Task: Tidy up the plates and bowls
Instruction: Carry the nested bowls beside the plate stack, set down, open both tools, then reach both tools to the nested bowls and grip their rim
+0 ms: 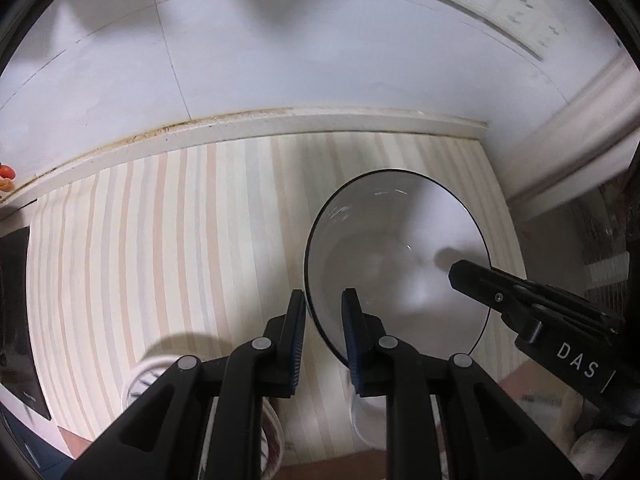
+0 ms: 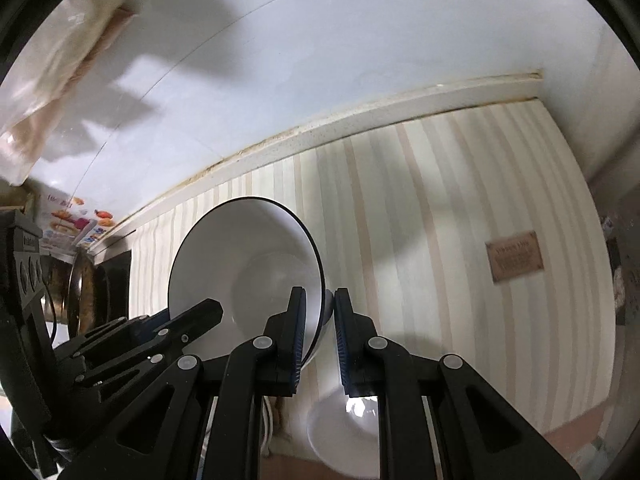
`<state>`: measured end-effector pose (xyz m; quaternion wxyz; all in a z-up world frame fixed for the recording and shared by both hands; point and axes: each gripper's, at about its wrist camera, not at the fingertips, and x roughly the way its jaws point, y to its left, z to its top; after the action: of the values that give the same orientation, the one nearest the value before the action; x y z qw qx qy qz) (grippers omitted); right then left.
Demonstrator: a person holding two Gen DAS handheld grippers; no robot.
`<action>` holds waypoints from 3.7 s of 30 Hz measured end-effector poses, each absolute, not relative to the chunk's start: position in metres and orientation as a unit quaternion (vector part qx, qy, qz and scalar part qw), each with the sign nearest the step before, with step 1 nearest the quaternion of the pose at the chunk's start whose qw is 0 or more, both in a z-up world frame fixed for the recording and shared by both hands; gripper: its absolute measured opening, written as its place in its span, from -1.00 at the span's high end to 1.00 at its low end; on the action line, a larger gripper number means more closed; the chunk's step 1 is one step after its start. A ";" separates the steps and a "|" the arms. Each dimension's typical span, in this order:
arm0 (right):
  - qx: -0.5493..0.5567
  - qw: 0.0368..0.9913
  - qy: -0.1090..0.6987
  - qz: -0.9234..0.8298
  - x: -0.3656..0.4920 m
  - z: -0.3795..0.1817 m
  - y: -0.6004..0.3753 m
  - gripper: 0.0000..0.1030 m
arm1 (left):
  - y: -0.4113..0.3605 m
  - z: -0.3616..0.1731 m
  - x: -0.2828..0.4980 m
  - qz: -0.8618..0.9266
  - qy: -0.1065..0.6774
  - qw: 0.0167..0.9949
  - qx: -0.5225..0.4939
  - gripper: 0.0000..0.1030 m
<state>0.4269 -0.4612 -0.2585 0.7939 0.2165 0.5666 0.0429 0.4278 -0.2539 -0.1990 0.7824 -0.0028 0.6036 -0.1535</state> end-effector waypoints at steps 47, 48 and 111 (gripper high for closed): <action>0.226 0.754 0.617 0.003 0.305 -0.351 -0.487 0.69 | -0.308 -0.282 0.323 -0.182 0.652 0.728 0.109 0.69; 0.224 0.755 0.617 0.004 0.305 -0.351 -0.487 0.69 | -0.308 -0.283 0.323 -0.181 0.652 0.729 0.109 0.69; 0.183 0.843 0.504 -0.047 0.171 -0.198 -0.471 -0.84 | -0.252 -0.142 0.256 -0.248 0.554 0.791 0.074 -0.68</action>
<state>0.1709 -0.4707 -0.1978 0.8428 0.1831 0.5039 -0.0472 0.2563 -0.2524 -0.1423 0.7912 0.0735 0.5540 -0.2482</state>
